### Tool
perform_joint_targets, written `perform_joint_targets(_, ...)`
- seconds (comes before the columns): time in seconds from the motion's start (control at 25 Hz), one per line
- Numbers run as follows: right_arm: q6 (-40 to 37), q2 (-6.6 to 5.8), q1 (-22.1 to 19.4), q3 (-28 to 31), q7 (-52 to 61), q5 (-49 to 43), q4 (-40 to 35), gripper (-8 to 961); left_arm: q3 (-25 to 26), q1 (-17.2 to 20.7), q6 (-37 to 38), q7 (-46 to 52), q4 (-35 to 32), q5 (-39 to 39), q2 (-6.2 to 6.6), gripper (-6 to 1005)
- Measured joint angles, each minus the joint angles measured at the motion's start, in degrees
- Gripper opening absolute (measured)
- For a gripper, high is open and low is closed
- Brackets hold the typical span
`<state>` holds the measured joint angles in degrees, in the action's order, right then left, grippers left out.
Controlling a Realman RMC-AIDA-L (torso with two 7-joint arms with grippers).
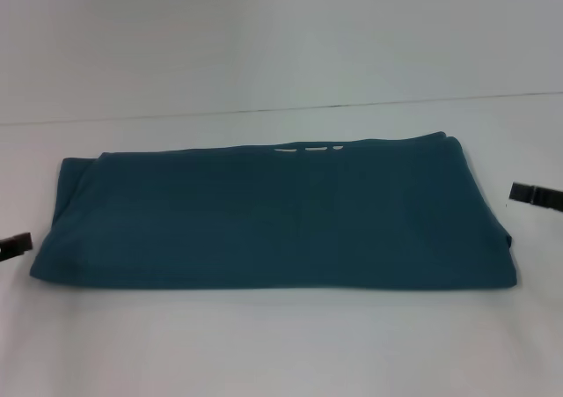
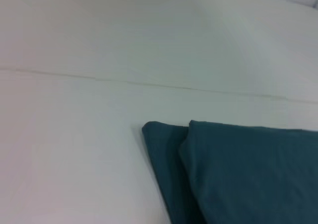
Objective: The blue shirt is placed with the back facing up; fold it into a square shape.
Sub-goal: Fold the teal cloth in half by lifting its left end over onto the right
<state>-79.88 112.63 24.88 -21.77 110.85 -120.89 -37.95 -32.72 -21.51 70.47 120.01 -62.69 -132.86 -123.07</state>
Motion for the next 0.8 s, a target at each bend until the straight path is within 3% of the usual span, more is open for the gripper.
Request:
perform_joint_targets(0.08, -0.52, -0.47, 0.26, 0.14, -0.22, 0.27, -0.23, 566, 0.72, -0.23, 2.37, 1.83, -0.19, -0.53, 0.29, 486)
perform_joint_targets(0.28, 0.24, -1.64, 2.35, 0.00, -0.29, 0.35, -0.43, 679, 1.04, -0.31, 8.17, 5.49, 0.05, -0.74, 0.28, 702)
perform_joint_targets(0.56, 0.60, -2.13, 4.78, 0.15, -0.28, 0.40, -0.75, 912, 1.08, -0.26, 10.72, 10.42, 1.39, -0.72, 0.15, 738)
perform_joint_targets(0.8, 0.76, -2.79, 5.89, 0.06, -0.02, 0.40, -0.82, 931, 1.84, -0.30, 10.73, 11.86, 2.03, -1.99, 0.38, 746)
